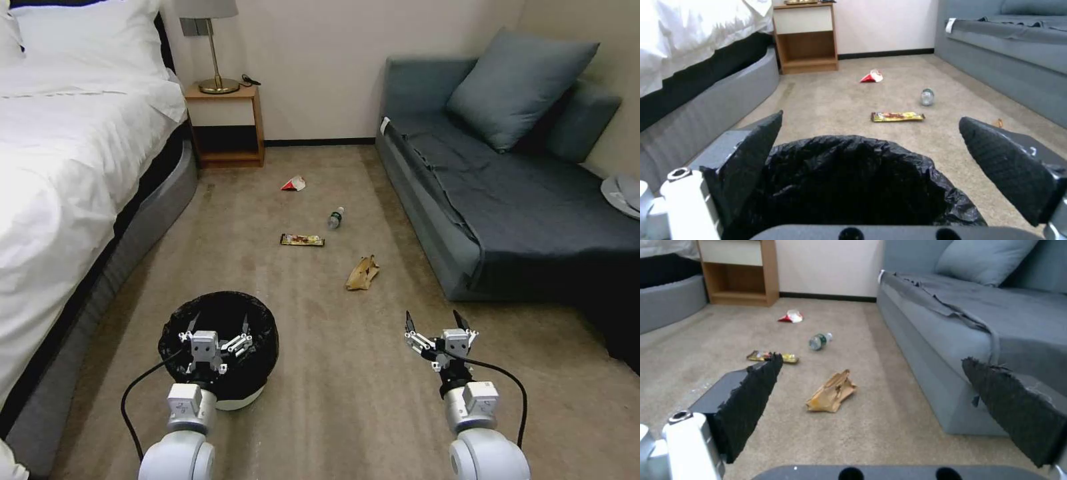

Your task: Pick up the trash bin, then pick up the garbage on the floor and place it into the trash bin.

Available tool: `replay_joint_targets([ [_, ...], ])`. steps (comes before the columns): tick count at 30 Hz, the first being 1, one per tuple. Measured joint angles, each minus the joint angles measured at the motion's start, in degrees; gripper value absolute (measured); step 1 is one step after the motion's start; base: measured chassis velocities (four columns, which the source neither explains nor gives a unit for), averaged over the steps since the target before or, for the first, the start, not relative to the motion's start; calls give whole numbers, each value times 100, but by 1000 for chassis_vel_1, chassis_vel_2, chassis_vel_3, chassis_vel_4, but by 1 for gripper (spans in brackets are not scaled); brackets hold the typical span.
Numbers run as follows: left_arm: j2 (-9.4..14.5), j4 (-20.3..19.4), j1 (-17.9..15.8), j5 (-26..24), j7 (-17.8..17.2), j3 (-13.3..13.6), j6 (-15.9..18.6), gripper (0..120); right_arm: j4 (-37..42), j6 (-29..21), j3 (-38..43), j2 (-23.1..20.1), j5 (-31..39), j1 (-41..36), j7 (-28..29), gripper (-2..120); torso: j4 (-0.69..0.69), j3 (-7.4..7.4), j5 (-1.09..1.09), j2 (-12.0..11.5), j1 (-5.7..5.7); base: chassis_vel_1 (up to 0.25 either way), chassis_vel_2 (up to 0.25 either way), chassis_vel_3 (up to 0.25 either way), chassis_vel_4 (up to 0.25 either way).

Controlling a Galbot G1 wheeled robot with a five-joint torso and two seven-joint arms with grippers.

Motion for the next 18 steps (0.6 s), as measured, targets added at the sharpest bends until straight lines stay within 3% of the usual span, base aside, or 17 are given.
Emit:
replay_joint_targets([
  [18, 0, 0, 0, 0, 0, 0, 0, 100, 0, 0, 0, 0, 0, 0, 0, 100, 0, 0, 0, 0, 0, 0, 0, 0, 0],
])
